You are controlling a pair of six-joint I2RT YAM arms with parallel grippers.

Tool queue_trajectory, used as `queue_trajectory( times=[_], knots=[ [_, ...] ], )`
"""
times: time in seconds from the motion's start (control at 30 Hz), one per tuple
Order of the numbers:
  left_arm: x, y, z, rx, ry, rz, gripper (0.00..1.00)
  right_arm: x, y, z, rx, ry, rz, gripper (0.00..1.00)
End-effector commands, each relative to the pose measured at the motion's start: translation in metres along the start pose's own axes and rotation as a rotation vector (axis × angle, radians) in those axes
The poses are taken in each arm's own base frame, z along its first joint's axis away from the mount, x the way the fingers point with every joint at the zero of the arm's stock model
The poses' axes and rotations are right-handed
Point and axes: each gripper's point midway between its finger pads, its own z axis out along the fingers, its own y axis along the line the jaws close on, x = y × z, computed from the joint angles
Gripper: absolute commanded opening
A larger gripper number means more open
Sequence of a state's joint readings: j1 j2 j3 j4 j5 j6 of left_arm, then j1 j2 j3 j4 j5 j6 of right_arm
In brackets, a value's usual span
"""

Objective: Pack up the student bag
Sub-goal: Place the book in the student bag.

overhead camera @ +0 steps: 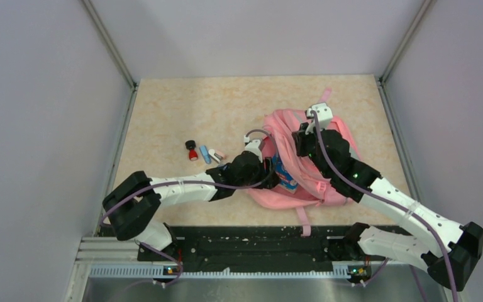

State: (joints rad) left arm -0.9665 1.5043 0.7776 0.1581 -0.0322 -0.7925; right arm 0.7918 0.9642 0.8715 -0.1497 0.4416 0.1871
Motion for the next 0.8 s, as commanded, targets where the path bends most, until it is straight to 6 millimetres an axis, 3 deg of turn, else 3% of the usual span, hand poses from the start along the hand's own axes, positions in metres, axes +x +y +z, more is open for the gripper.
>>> queue_trajectory(
  times=[0.0, 0.33, 0.63, 0.77],
  knots=[
    [-0.008, -0.012, 0.006, -0.018, -0.027, -0.004, 0.60, -0.044, 0.005, -0.006, -0.014, -0.129, 0.061, 0.01],
    [-0.011, -0.030, 0.041, 0.075, -0.107, -0.037, 0.57, -0.040, 0.002, -0.006, -0.003, -0.128, 0.062, 0.01],
    [-0.063, -0.057, 0.070, 0.109, -0.311, 0.011, 0.55, -0.033, 0.001, -0.004, 0.008, -0.114, 0.061, 0.01],
    [-0.081, -0.059, 0.079, 0.095, -0.394, 0.060, 0.54, -0.030, 0.000, -0.003, 0.015, -0.108, 0.058, 0.01]
  ],
)
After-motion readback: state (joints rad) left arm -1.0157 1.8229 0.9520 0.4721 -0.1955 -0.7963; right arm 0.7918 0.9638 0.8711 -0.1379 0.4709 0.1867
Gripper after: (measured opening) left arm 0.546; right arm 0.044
